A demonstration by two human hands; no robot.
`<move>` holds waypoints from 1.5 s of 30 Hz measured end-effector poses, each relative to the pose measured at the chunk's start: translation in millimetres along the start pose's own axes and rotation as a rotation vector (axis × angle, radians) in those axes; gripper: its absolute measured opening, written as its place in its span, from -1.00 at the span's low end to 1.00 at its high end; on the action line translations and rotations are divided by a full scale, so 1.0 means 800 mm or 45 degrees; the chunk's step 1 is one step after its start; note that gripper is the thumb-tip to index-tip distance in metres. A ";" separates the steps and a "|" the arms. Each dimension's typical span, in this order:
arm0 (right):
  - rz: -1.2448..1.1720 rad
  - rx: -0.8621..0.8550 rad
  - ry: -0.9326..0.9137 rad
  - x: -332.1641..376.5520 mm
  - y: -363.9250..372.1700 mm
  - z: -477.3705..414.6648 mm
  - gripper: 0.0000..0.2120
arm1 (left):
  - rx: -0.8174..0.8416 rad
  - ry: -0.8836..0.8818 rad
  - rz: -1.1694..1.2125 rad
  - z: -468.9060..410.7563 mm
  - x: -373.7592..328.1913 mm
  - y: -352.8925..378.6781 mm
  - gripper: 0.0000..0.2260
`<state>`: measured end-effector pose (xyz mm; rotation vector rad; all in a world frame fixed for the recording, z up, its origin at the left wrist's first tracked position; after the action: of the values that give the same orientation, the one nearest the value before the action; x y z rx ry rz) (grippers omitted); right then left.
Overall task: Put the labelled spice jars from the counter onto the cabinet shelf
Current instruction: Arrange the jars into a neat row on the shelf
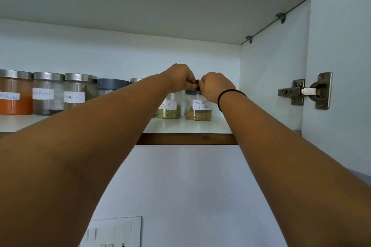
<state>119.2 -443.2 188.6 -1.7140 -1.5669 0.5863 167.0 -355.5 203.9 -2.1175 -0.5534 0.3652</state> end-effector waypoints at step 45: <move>0.040 -0.152 -0.101 0.015 -0.016 0.036 -0.75 | -0.096 -0.023 -0.389 0.005 0.017 0.006 -0.62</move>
<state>91.2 -425.3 182.0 -1.8265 -1.6629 0.5935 178.1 -348.3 197.1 -2.0616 -0.8989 0.1925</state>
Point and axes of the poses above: each hand's wrist, its own z-axis away from the middle knuckle, its own y-axis out of the palm, x = y × z, the point moved 9 cm from there along -z, towards the middle knuckle, and after that the axes turned 5 degrees about x, right-handed, at the moved point
